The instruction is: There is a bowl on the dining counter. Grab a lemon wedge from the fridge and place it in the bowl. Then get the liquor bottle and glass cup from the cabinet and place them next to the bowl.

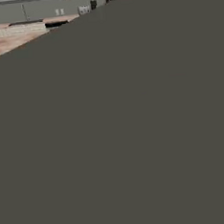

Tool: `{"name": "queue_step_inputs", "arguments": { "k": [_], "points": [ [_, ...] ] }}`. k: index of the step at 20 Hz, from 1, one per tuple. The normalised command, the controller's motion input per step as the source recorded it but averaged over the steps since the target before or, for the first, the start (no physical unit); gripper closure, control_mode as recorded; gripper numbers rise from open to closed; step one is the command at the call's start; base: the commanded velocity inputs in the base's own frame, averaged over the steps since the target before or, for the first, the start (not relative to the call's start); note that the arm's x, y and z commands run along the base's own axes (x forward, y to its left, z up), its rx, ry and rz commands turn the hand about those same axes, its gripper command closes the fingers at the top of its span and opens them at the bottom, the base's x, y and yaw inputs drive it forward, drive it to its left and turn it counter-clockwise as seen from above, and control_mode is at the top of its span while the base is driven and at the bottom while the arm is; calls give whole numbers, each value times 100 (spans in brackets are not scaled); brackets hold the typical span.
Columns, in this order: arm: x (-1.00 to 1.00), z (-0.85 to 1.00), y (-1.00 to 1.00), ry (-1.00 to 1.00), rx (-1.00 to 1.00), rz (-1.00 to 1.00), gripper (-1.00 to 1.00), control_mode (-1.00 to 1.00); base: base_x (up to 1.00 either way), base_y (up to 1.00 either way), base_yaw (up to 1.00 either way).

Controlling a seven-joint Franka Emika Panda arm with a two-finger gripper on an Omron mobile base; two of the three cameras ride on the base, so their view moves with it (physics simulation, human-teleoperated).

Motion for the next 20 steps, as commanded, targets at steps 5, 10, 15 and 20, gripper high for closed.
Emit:
{"name": "queue_step_inputs", "arguments": {
  "k": [5,10,15,20],
  "points": [
    [0,0,0,0,0,0,100,100,65,-100,19],
    [0,0,0,0,0,0,100,100,75,-86,28],
    [0,0,0,0,0,0,100,100,85,-66,37],
    [0,0,0,0,0,0,100,100,86,-65,38]
  ]
}}
